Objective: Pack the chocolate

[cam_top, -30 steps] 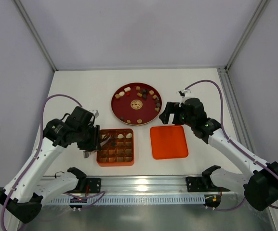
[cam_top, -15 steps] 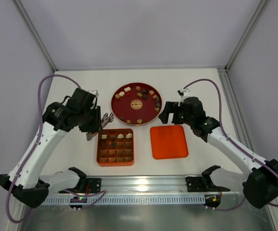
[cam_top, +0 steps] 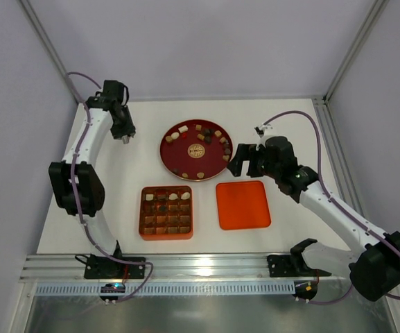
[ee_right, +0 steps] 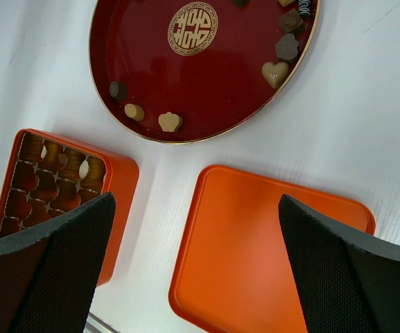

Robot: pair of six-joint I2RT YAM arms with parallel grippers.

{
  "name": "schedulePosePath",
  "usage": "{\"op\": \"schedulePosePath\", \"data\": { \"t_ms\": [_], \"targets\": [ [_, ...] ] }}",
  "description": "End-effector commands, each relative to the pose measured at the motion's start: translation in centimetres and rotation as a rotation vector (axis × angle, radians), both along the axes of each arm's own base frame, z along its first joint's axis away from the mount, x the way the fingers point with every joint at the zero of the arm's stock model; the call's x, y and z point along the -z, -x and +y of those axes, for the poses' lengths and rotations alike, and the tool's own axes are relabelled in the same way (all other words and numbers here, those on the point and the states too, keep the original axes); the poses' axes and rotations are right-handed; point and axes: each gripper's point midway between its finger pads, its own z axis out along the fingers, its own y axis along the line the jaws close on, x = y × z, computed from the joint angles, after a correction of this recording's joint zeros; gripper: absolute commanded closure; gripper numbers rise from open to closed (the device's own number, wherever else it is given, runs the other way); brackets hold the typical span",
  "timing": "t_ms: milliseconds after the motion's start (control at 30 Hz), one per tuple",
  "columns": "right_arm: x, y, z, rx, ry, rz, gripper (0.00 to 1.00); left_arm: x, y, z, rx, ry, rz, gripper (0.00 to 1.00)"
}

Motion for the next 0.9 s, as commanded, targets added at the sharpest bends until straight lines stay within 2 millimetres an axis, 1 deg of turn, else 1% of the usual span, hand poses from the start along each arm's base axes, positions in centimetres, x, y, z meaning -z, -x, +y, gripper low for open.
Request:
{"op": "schedulePosePath", "data": {
  "t_ms": [0, 33, 67, 100, 167, 233, 267, 300, 333, 400, 433, 500, 667, 867],
  "targets": [
    [-3.1, -0.1, -0.3, 0.005, -0.017, -0.083, 0.00, 1.9, -5.1, 4.0, -0.088, 0.002, -0.083, 0.66],
    [-3.2, 0.0, -0.4, 0.010, -0.020, -0.085, 0.00, 2.9, -5.5, 5.4, -0.124, -0.001, -0.071, 0.66],
    [-3.0, 0.2, -0.5, 0.012, -0.022, -0.080, 0.00, 3.7, -5.9, 5.7, -0.130, -0.005, -0.065, 0.67],
    [-2.9, 0.4, -0.5, 0.013, -0.026, -0.077, 0.00, 5.4, -6.3, 7.3, -0.166, -0.012, -0.047, 0.67],
    [-3.1, 0.7, -0.6, 0.015, -0.034, -0.083, 0.00, 6.8, -6.5, 8.4, -0.192, -0.033, -0.032, 0.66],
    [-2.9, 0.9, -0.8, 0.019, -0.031, -0.087, 0.00, 8.3, -6.6, 9.1, -0.202, -0.064, -0.001, 0.59],
    [-2.8, 0.9, -1.0, 0.024, -0.028, -0.086, 0.00, 8.8, -6.5, 9.6, -0.206, -0.093, 0.010, 0.58],
    [-2.5, 1.0, -1.0, 0.025, -0.025, -0.083, 0.00, 9.3, -6.3, 9.8, -0.206, -0.099, 0.024, 0.57],
    [-2.5, 1.1, -1.1, 0.025, -0.024, -0.081, 0.00, 10.2, -6.2, 9.9, -0.204, -0.106, 0.048, 0.50],
    [-2.1, 1.2, -1.0, 0.019, -0.025, -0.072, 0.00, 11.1, -5.8, 10.4, -0.211, -0.130, 0.074, 0.47],
    [-1.9, 1.3, -1.0, 0.017, -0.026, -0.068, 0.00, 11.8, -5.5, 10.4, -0.209, -0.132, 0.093, 0.42],
    [-1.6, 1.5, -1.0, 0.017, -0.023, -0.062, 0.00, 12.5, -5.1, 10.8, -0.213, -0.145, 0.115, 0.37],
    [-0.9, 1.7, -1.3, 0.023, -0.012, -0.053, 0.00, 14.9, -4.2, 10.8, -0.206, -0.149, 0.176, 0.34],
    [0.4, 2.0, -1.8, 0.038, 0.009, -0.031, 0.00, 16.5, -3.7, 10.5, -0.212, -0.133, 0.205, 0.30]
  ]
}}
